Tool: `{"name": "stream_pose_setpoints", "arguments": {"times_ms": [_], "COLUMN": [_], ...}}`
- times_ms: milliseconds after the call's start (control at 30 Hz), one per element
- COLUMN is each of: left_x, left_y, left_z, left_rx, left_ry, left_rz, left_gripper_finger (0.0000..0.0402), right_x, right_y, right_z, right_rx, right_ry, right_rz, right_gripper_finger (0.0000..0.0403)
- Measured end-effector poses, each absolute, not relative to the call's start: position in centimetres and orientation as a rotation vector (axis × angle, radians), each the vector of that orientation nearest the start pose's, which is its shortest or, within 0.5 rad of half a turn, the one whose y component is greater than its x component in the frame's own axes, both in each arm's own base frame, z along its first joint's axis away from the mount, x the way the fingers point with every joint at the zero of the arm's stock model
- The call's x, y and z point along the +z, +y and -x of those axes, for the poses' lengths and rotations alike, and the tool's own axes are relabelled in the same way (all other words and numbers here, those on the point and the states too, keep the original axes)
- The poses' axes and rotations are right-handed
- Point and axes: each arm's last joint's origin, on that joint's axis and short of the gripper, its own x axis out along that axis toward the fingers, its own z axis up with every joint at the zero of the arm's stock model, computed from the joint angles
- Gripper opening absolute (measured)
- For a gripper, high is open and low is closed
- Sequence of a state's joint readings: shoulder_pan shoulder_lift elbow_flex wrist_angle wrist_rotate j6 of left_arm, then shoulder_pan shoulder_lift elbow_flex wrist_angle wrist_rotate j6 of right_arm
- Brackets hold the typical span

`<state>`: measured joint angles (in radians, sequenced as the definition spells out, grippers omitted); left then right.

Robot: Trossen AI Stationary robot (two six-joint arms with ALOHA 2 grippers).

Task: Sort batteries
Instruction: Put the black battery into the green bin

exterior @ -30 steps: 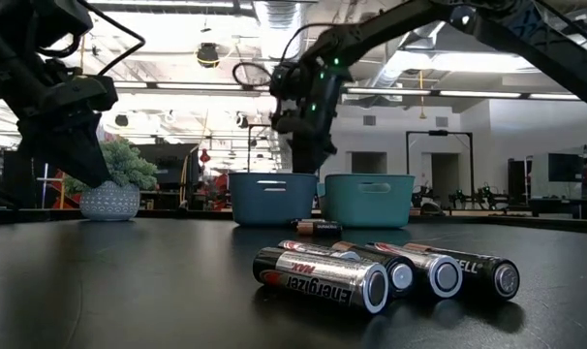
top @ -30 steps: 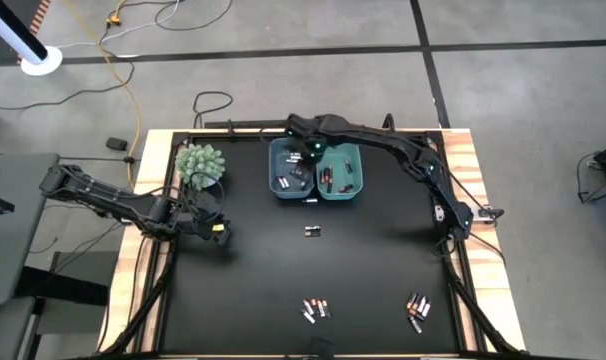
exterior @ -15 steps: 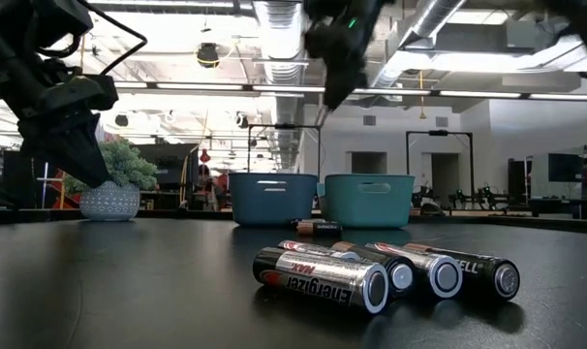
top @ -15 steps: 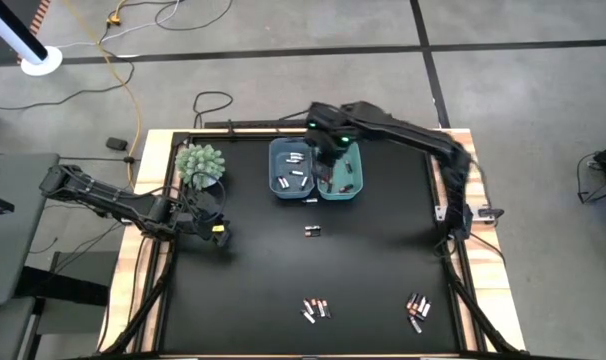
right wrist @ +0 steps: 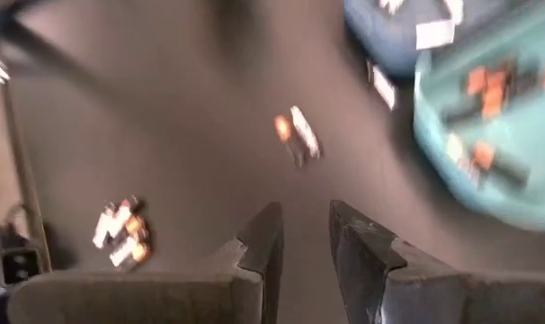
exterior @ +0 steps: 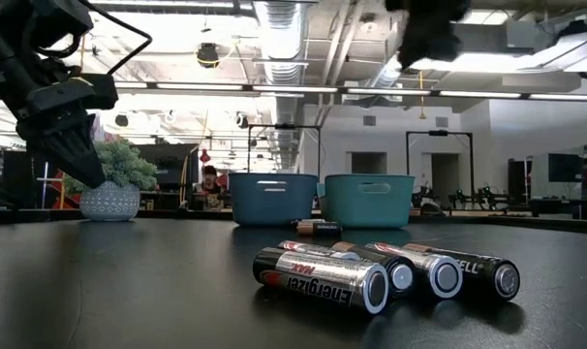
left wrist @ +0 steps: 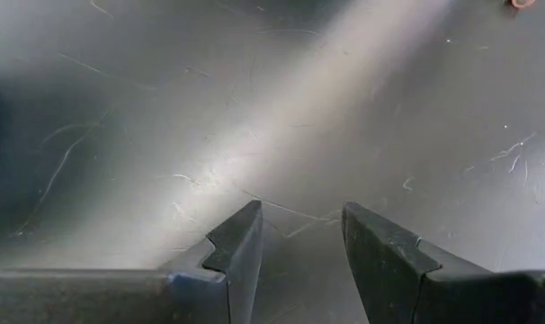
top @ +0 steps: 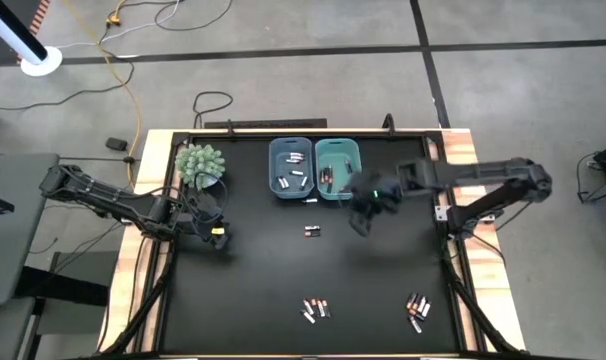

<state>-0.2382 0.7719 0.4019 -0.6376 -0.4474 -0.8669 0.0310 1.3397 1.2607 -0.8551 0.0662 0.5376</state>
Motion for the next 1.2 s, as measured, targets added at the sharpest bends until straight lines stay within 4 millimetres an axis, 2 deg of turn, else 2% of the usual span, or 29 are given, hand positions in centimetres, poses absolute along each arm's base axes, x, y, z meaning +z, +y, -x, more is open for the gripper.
{"name": "stream_pose_setpoints", "arguments": {"times_ms": [167, 300, 433, 533, 700, 833, 967, 1200], "left_x": [17.5, 17.5, 17.5, 17.5, 17.5, 17.5, 17.5, 17.6], "left_y": [-2.1, -2.1, -2.1, -2.1, -2.1, -2.1, -2.1, -2.1], "left_z": [-13.0, -13.0, -13.1, -13.1, -13.1, -13.1, -13.1, -13.2], "left_rx": [0.498, 0.481, 0.487, 0.486, 0.488, 0.495, 0.503, 0.532], "left_ry": [0.836, 0.845, 0.840, 0.840, 0.839, 0.833, 0.824, 0.799], "left_rz": [0.437, 0.426, 0.450, 0.452, 0.455, 0.473, 0.494, 0.546], "left_gripper_finger": [0.0148, 0.0148, 0.0148, 0.0148, 0.0148, 0.0148, 0.0148, 0.0148], "right_x": [27.8, 24.5, 22.5, 21.2, 19.2, 17.2, 15.9, 16.1], "right_y": [3.4, 5.1, 5.7, 5.7, 5.1, 4.5, 4.3, 3.8], "right_z": [-24.9, -24.2, -24.0, -24.0, -25.2, -26.8, -28.9, -32.0], "right_rx": [-0.359, -0.359, -0.343, -0.314, -0.254, -0.200, -0.123, -0.042], "right_ry": [1.023, 1.096, 1.139, 1.191, 1.264, 1.283, 1.189, 0.921], "right_rz": [-0.532, -0.530, -0.487, -0.380, -0.114, -0.021, 0.057, 0.160], "right_gripper_finger": [0.0116, 0.0143, 0.0182, 0.0210, 0.0231, 0.0228, 0.0221, 0.0218]}}
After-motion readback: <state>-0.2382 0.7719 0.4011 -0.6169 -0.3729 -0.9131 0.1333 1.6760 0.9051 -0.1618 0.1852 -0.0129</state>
